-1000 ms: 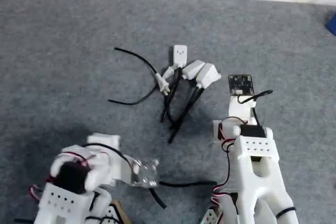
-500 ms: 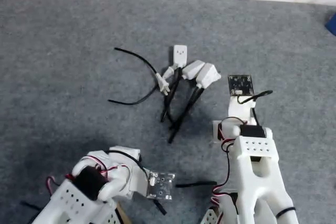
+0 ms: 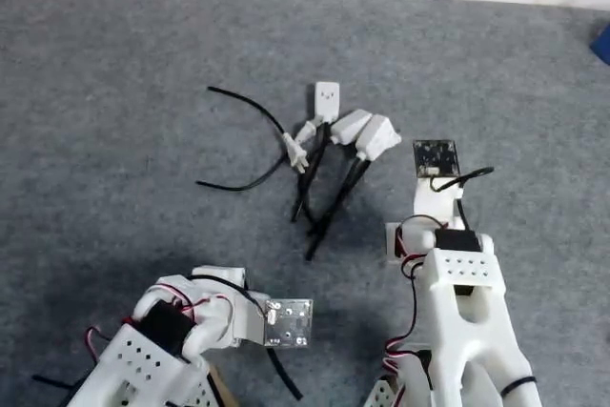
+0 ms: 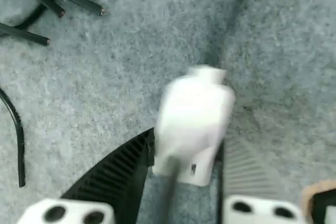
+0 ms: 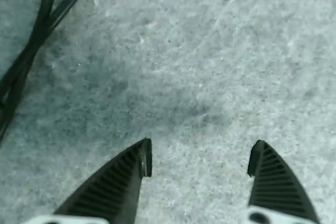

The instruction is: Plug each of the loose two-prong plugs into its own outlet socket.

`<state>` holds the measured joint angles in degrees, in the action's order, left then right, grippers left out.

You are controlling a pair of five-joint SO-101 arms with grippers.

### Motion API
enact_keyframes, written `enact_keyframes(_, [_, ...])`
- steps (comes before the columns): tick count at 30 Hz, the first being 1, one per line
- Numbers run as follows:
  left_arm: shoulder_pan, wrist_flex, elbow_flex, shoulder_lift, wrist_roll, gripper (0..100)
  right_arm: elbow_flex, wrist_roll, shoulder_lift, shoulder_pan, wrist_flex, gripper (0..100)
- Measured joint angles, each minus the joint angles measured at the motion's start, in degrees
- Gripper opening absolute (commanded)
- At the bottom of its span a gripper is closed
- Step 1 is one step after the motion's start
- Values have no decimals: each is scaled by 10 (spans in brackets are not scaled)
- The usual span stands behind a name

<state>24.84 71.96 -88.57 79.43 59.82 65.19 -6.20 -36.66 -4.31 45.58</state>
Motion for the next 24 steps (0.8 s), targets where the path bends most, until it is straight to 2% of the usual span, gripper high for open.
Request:
enact_keyframes(6, [-115, 4, 27, -5, 10, 6, 0, 0, 0, 0, 0, 289])
enact_keyframes(10, [-237, 2, 62, -4, 35, 8, 0, 0, 0, 0, 0, 289])
enact_keyframes(13, [-367, -57, 89, -4, 40, 8, 0, 0, 0, 0, 0, 289])
enact_keyframes(19, [-618, -242, 95, -30, 69, 8, 0, 0, 0, 0, 0, 289])
enact_keyframes(21, [-660, -265, 117, -67, 63, 8, 0, 0, 0, 0, 0, 289])
enact_keyframes(24, [-680, -240, 207, -153, -11, 8, 0, 0, 0, 0, 0, 289])
